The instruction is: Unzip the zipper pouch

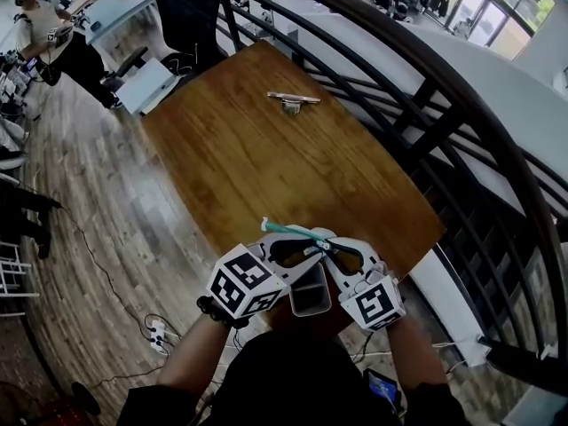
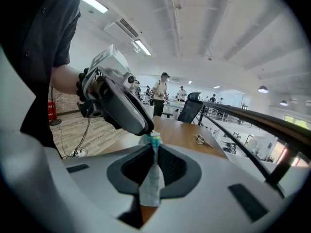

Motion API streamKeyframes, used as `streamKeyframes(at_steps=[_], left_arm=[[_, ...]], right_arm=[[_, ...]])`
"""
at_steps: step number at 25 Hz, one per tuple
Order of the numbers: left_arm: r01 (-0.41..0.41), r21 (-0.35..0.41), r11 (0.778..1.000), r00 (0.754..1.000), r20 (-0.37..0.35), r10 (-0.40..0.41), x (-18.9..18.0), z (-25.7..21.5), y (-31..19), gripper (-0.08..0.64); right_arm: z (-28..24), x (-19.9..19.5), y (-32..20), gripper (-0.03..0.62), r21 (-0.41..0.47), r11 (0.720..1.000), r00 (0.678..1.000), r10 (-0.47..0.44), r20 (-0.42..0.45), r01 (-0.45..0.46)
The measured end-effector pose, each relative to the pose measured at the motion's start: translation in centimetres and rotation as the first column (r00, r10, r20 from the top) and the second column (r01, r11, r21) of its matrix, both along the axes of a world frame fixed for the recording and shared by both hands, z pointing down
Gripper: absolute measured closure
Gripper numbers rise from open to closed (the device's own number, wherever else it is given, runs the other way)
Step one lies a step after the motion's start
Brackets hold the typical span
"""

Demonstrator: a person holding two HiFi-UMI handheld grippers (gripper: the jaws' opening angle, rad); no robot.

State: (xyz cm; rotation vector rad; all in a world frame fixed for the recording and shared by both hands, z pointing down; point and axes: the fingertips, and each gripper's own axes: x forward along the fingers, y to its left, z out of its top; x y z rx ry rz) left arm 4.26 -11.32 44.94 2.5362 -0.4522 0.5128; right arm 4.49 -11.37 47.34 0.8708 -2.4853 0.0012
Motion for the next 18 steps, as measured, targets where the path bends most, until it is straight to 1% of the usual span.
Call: streamKeyframes(at_steps=[5,7,12,18], left_arm=[[0.024,-0.081,0.996,0.999,-0.045,-0.028,0.0,-0.1,-0.3,0.403],[0.022,-0.096,0.995,0.998,-0.049,-0.026,-0.1,-0.2,-0.4,0.402],[0.027,-0.113,0.993,0.999,-0.033,-0.031,-0.5,0.2,-0.7,0.400],[0.039,-0.132,0.990,0.998,-0.039,-0.045,-0.7,0.4,-0.8,0.400]], right_arm=[[0.0,-0.1,-0.4,0.561,0.026,1.000,0.999,0.009,-0.051,-0.008],[-0.2,-0.3,-0.5,0.563,0.040,0.999,0.997,0.007,-0.072,-0.004],[-0.2,-1.2,-0.4,0.565,0.081,0.996,0.989,-0.021,-0.148,0.033],[-0.2,-1.8,-0.1,0.566,0.086,0.994,0.984,-0.047,-0.172,0.063]])
